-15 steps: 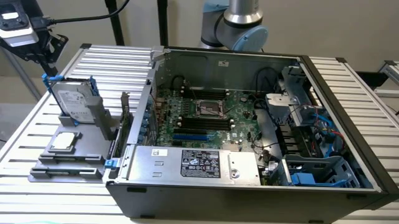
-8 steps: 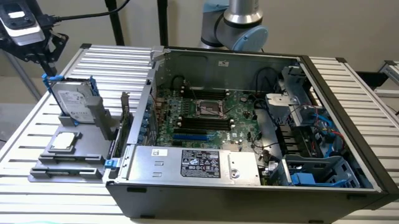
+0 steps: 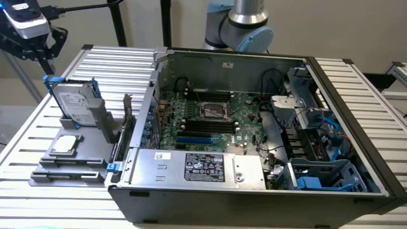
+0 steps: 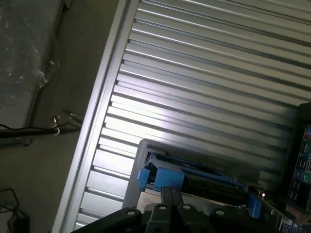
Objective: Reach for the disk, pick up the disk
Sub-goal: 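Pick up the disk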
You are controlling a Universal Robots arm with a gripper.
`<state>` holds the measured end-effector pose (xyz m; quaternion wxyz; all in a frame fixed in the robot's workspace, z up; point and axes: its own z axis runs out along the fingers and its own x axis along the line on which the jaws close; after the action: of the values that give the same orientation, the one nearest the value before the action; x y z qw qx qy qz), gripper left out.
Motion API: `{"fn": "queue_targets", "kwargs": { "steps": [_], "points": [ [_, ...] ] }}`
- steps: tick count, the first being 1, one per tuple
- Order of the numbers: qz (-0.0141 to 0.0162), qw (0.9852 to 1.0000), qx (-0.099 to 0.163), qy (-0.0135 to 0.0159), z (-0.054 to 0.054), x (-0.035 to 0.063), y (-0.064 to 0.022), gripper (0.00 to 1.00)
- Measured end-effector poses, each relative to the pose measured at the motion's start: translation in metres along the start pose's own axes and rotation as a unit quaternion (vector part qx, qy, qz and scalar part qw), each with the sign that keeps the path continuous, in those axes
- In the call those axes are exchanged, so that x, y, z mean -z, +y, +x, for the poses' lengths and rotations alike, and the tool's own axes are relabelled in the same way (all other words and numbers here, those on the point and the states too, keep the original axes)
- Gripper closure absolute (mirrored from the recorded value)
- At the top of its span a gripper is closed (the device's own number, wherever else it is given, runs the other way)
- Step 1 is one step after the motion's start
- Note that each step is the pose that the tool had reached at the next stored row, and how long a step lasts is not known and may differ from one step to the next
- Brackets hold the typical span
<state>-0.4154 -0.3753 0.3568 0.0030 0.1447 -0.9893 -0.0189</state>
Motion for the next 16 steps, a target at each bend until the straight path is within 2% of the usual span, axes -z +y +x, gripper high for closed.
{"fn": "queue_targets", "kwargs": {
  "steps": [4,8,12,16],
  "points": [
    [0.0000,0.9993,0.037,0.0012,0.0000,0.0018,0.0001,0.89],
    [0.0000,0.9973,0.073,0.0028,0.0000,0.0021,0.0001,0.89],
    [0.0001,0.9941,0.109,0.0042,0.0000,0.0020,0.0001,0.89],
    [0.0001,0.9894,0.145,0.0056,0.0000,0.0020,0.0001,0.89]
  ]
}}
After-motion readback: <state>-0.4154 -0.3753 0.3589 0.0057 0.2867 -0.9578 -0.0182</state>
